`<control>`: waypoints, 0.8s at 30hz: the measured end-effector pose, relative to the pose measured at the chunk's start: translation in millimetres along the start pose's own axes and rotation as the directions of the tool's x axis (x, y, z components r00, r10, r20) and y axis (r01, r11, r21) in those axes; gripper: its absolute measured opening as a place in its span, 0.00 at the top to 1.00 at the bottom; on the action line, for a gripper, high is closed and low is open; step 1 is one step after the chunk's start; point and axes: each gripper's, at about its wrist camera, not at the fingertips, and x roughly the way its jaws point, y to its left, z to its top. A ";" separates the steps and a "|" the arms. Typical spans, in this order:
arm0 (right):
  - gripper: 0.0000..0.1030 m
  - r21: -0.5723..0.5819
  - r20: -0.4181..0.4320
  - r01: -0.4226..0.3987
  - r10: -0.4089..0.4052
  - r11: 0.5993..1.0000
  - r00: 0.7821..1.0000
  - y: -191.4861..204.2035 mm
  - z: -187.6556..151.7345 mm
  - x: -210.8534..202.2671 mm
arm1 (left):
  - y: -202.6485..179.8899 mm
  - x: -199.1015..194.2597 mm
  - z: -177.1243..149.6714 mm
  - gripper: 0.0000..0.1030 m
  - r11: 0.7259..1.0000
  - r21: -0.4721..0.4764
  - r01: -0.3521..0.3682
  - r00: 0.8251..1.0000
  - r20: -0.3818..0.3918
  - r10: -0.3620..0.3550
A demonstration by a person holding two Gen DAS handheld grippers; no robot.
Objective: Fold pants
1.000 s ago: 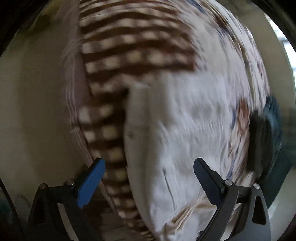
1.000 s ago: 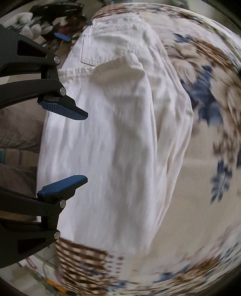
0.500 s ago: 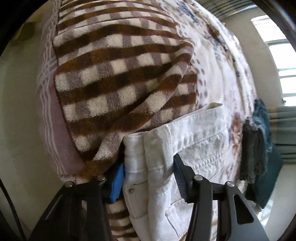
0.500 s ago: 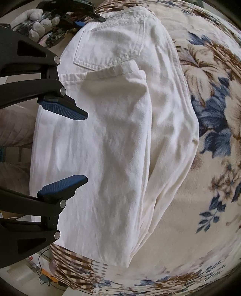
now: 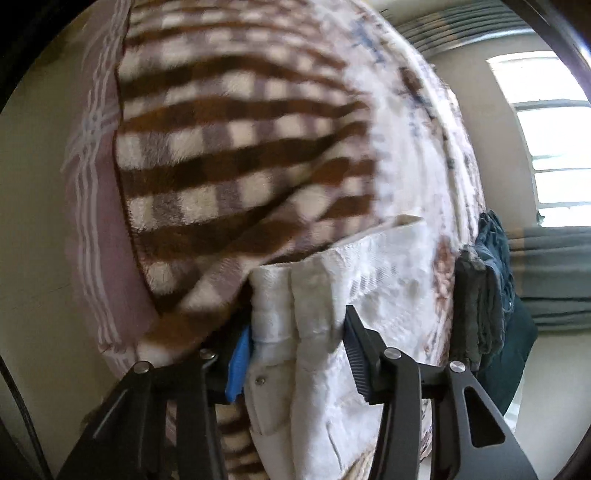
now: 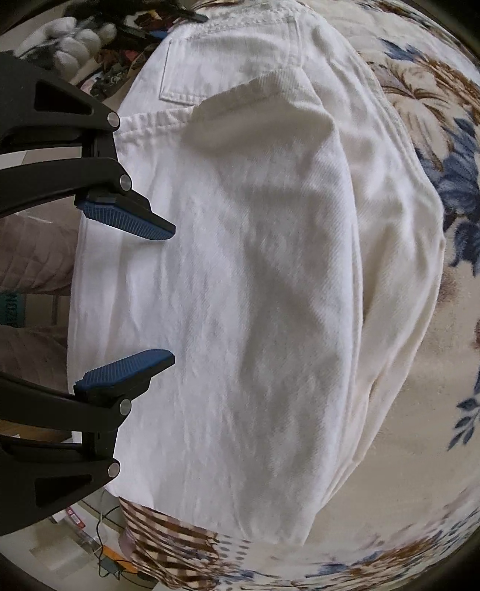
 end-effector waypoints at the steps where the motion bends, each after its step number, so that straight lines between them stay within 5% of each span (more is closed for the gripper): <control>1: 0.37 0.000 0.002 -0.004 0.004 1.000 1.000 1.5 -0.4 0.1 | 2.2 6.2 2.6 0.56 1.000 -0.008 0.007 1.000 -0.010 -0.007; 6: 0.37 -0.013 0.028 0.003 -0.002 1.000 1.000 -0.5 6.2 -11.0 | -12.2 15.1 6.6 0.51 0.997 0.048 -0.055 0.998 -0.010 0.056; 9: 0.37 -0.006 0.034 0.003 -0.003 1.000 0.999 2.7 10.7 -16.8 | -24.4 8.5 2.3 0.70 0.990 0.096 -0.100 0.995 0.024 0.098; 12: 0.37 0.000 0.044 0.012 -0.012 1.000 0.999 0.9 15.6 -21.7 | -37.3 -7.1 -4.5 0.73 0.986 0.140 -0.091 0.994 0.064 0.083; 13: 0.37 -0.004 0.046 0.010 -0.010 1.000 0.999 -2.8 18.6 -21.3 | -37.0 -9.3 -5.5 0.71 0.989 0.135 -0.066 0.996 0.062 0.058; 15: 0.37 0.002 0.050 0.013 -0.013 1.000 0.999 -7.6 19.9 -25.2 | -26.2 -0.2 -1.7 0.48 0.995 0.080 -0.057 0.998 0.033 0.054; 18: 0.37 0.021 0.041 0.003 -0.004 1.000 0.999 -15.2 21.6 -23.5 | -9.8 21.9 8.6 0.45 1.000 0.003 -0.025 1.000 -0.003 0.025; 24: 0.37 0.017 0.064 0.059 -0.060 0.998 0.996 -21.9 25.1 -21.2 | -46.0 1.3 -0.7 0.76 0.979 0.161 -0.128 0.990 0.074 0.117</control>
